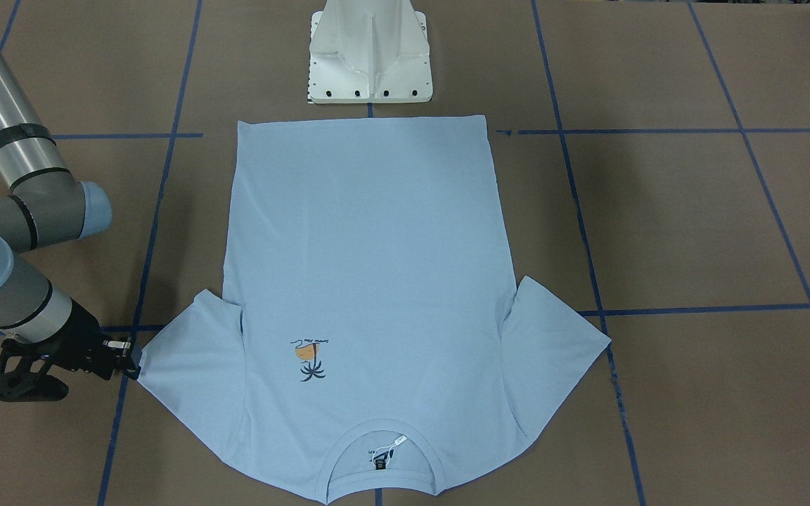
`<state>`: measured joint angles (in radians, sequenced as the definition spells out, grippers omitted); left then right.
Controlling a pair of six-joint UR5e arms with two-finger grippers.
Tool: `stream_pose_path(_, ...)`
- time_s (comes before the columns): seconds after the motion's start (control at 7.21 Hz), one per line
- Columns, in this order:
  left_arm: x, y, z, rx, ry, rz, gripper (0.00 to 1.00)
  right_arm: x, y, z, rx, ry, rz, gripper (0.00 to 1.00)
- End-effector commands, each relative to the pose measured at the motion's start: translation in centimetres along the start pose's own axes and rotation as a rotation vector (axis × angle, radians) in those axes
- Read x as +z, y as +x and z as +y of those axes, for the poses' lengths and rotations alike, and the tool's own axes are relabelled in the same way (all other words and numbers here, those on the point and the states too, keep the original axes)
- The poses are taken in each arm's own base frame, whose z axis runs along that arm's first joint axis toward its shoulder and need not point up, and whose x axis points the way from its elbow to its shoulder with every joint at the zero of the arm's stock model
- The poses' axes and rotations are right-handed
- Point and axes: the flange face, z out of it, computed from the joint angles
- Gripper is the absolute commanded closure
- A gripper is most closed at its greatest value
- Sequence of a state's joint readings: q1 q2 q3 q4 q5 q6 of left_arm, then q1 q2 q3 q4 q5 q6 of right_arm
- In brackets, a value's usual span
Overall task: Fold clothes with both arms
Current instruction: 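Move the right gripper to the sleeve nearest it and grasp its edge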
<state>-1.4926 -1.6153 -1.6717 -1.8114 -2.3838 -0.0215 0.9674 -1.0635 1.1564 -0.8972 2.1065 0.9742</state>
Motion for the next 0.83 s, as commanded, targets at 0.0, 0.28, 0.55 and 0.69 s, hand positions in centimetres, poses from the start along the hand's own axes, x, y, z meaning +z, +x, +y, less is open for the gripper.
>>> stream_pose_path(0.0, 0.0, 0.0, 0.0, -0.001, -0.001, 0.0, 0.0, 0.5, 0.0, 0.3, 0.004, -0.006, 0.006, 0.79)
stream_pose_path(0.28, 0.1, -0.1, 0.1, -0.002, -0.002, 0.0, 0.0, 0.5, -0.5, 0.3, 0.023, -0.003, 0.004, 1.0)
stream_pose_path(0.55, 0.1, -0.1, 0.1, -0.002, -0.002, 0.0, 0.0, -0.4, -1.9, 0.0, 0.054, 0.006, -0.02, 1.0)
stream_pose_path(0.69, 0.2, -0.2, 0.2, -0.01, -0.007, 0.003, 0.0, -1.9, -5.1, 0.8, 0.064, 0.02, -0.067, 1.0)
